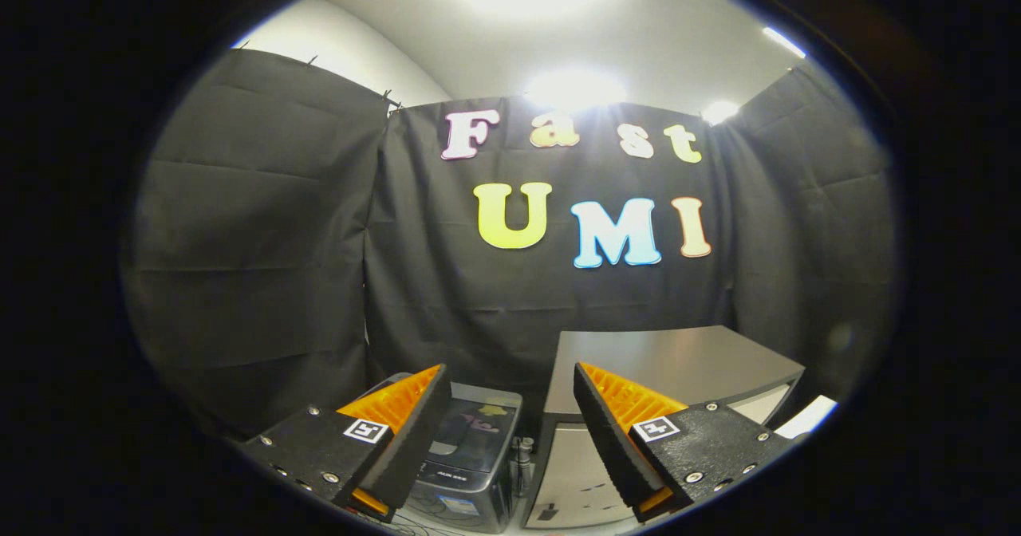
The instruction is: Put the clothes into the washing machine and then close the washing machine lid.
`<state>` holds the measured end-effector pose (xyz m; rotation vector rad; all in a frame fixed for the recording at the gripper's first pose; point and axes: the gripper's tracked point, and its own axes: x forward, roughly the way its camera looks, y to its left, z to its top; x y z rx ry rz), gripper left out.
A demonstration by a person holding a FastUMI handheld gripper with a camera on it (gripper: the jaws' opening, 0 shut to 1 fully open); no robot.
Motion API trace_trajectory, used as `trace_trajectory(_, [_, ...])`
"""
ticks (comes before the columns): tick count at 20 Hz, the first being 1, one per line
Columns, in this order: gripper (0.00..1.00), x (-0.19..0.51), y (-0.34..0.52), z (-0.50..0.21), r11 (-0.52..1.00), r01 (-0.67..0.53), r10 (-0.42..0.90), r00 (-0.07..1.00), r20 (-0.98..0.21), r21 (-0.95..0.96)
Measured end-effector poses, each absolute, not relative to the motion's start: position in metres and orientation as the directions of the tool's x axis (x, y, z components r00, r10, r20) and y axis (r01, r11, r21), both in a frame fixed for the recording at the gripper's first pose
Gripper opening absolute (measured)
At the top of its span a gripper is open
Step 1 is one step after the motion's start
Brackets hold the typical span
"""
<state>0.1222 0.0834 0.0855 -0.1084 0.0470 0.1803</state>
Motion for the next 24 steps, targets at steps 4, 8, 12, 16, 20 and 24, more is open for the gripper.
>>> trace_trajectory(4, [0.95, 0.099, 0.048, 0.089, 0.987, -0.137, 0.134, 0.990, -0.050, -0.077])
trace_trajectory(8, [0.95, 0.084, 0.020, 0.085, 0.992, -0.099, 0.094, 0.994, -0.060, -0.074])
trace_trajectory(12, [0.95, 0.067, 0.003, 0.087, 0.995, -0.072, 0.068, 0.996, -0.051, -0.073])
trace_trajectory(16, [0.95, 0.057, -0.002, 0.085, 0.994, -0.073, 0.070, 0.996, -0.048, -0.076])
trace_trajectory(20, [0.95, 0.051, -0.002, 0.085, 0.995, -0.075, 0.072, 0.996, -0.047, -0.061])
trace_trajectory(24, [0.95, 0.046, -0.004, 0.090, 0.994, -0.080, 0.078, 0.996, -0.037, -0.067])
